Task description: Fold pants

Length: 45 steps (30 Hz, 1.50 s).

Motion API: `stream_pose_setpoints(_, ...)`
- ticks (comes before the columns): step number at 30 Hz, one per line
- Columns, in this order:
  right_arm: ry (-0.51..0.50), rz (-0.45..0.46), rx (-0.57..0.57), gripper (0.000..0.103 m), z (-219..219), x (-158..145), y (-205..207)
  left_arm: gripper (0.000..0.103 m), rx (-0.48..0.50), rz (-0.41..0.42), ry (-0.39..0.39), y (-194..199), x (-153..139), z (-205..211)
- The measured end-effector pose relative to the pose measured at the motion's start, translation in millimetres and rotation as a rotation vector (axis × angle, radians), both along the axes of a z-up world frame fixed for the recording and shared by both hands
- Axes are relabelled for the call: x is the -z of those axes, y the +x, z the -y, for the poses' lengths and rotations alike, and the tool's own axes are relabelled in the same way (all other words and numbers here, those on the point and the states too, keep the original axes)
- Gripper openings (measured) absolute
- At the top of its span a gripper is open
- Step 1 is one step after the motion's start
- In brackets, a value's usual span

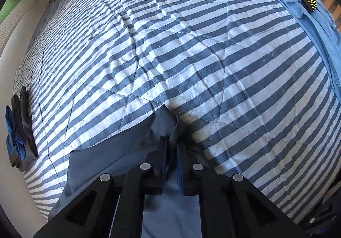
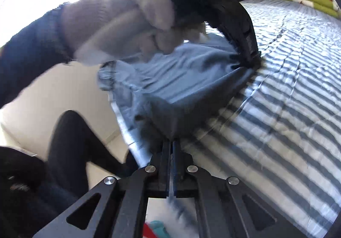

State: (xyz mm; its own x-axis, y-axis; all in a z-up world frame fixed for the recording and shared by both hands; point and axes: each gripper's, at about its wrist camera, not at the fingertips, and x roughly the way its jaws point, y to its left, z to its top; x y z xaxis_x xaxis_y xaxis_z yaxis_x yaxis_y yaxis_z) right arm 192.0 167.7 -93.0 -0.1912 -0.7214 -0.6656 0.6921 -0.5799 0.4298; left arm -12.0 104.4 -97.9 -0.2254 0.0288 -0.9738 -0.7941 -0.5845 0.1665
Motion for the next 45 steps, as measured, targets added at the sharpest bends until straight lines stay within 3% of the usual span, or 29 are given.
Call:
stream_pose_setpoints(3,-0.002,-0.002,-0.092,0.001,6,3,19,0.008,0.004,0.001,0.001,-3,-1,3)
stream_pose_setpoints(5,0.061,-0.05,-0.106,0.002,13,5,29,0.008,0.01,0.002,0.005,-1,0,8)
stream_pose_setpoints(8,0.041,0.0,-0.131,0.001,6,3,24,0.008,0.009,0.003,0.008,0,-2,11)
stream_pose_setpoints(10,-0.012,0.034,-0.077,0.002,-5,-5,9,0.012,-0.002,0.019,0.016,1,-2,17)
stream_pose_setpoints(13,-0.101,0.06,0.028,0.005,-33,-12,-8,0.021,-0.033,0.019,0.116,-2,-36,37)
stream_pose_setpoints(16,-0.123,0.068,0.153,0.005,-50,-16,-30,0.036,-0.069,-0.03,0.23,18,-76,83)
stream_pose_setpoints(18,-0.116,0.069,0.221,0.005,-51,-21,-43,0.037,-0.097,-0.061,0.261,43,-85,128)
stream_pose_setpoints(22,-0.077,0.085,0.298,0.006,-31,-33,-81,0.037,-0.229,-0.081,0.257,87,-65,213)
stream_pose_setpoints(28,-0.021,0.221,0.329,0.008,24,-10,-159,0.037,-0.47,-0.017,0.411,129,-2,287)
stream_pose_setpoints(31,0.108,0.238,0.412,0.008,41,11,-192,0.037,-0.546,-0.031,0.511,142,-3,313)
stream_pose_setpoints(33,0.184,0.231,0.46,0.005,46,20,-204,0.037,-0.582,-0.077,0.559,147,-21,338)
stream_pose_setpoints(37,0.164,0.208,0.507,0.008,41,5,-206,0.037,-0.647,-0.177,0.571,137,-53,394)
stream_pose_setpoints(41,0.153,0.2,0.519,0.011,28,-13,-195,0.037,-0.748,-0.249,0.459,101,-54,443)
stream_pose_setpoints(45,0.152,0.208,0.504,0.027,8,-24,-154,0.037,-0.72,-0.209,0.544,106,-61,445)
